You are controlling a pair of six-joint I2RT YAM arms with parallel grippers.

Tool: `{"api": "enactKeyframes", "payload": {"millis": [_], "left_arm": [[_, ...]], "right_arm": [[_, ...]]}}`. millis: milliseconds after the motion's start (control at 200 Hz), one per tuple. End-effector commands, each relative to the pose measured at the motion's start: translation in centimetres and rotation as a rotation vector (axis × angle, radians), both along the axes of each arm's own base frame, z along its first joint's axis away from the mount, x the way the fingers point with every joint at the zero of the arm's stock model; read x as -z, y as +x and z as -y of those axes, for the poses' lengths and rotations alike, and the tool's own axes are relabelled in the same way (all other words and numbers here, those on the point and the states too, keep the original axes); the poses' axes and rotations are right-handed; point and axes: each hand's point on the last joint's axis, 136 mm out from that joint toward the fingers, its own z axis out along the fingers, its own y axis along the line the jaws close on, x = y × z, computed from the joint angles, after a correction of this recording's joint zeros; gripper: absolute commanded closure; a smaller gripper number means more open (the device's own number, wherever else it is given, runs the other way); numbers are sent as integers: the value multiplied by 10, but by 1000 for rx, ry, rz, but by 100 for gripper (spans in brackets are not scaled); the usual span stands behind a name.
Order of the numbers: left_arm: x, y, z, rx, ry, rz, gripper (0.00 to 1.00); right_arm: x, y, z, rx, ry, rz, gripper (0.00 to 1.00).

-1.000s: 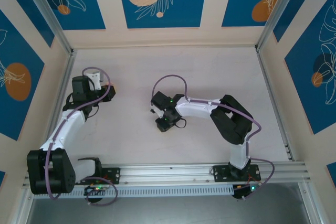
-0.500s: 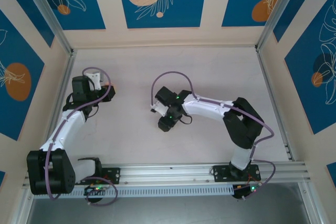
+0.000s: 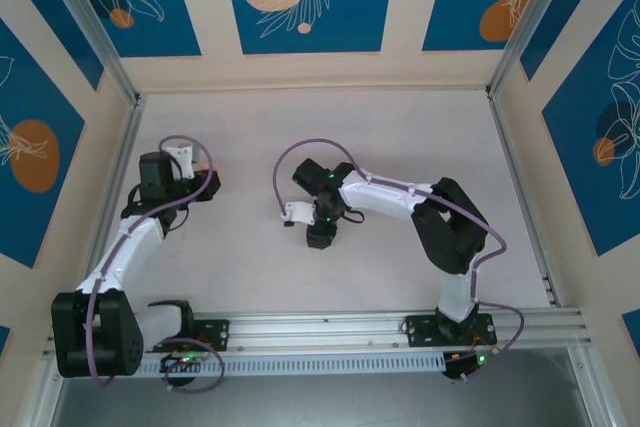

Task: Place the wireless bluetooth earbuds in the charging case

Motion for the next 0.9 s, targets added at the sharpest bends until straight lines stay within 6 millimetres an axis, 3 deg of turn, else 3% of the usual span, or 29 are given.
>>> {"api": "enactKeyframes", "payload": {"millis": [0,615,895], "left_arm": [[-9,2,3,17,13,44,92],[-6,3,5,25,6,38,92],[-5,3,6,28,7,36,92]], "right_arm": [[3,1,-8,-56,2,-3,58],[28,-6,-10,-30,-80,-37,65],[34,-9,-7,15,-104,-39,80]]}}
